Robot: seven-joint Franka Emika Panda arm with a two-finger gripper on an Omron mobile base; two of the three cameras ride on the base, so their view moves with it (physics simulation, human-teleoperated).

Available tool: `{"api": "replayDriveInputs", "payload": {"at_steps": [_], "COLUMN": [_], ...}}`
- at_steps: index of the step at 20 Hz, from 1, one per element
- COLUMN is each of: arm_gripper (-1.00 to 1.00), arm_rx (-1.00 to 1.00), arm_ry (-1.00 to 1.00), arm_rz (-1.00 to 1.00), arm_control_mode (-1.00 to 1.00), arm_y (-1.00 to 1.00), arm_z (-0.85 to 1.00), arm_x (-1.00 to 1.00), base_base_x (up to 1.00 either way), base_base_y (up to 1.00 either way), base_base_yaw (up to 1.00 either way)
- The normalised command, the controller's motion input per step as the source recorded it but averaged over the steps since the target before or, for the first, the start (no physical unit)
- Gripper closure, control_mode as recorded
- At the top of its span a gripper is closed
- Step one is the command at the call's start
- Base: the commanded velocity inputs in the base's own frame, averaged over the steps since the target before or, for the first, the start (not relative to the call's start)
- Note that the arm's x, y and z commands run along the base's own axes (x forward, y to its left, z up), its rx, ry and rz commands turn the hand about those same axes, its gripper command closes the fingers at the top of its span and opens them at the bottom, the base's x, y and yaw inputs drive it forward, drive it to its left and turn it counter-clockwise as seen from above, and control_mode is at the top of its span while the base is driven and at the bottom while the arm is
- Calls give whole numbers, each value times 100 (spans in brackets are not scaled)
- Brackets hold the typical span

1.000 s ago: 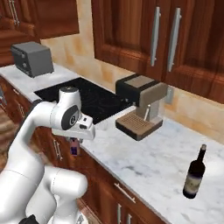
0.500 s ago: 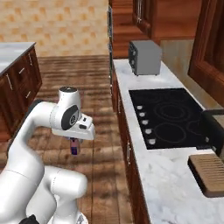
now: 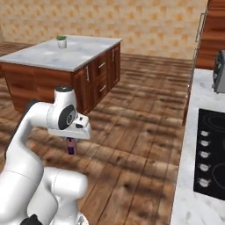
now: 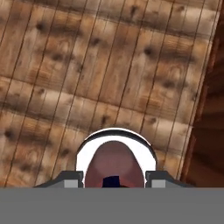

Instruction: There is a wine glass and glass cup on the dining counter. Place the wine bottle next to the wine glass and the juice bottle next to the glass cup.

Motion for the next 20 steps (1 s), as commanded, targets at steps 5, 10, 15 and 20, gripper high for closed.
{"api": "replayDriveInputs", "payload": {"at_steps": [5,10,15,20], "arm_gripper": [100,100,100,100], "arm_rx": [0,0,0,0], "arm_ry": [0,0,0,0], "arm_rz": [0,0,0,0], "arm_control_mode": [100,100,100,100], "arm_y": [0,0,0,0], "arm_z": [0,0,0,0], "arm_x": [0,0,0,0], "base_base_x": [79,84,72,72], "base_base_y": [23,22,59,72], "base_base_yaw": [5,5,1,0]}}
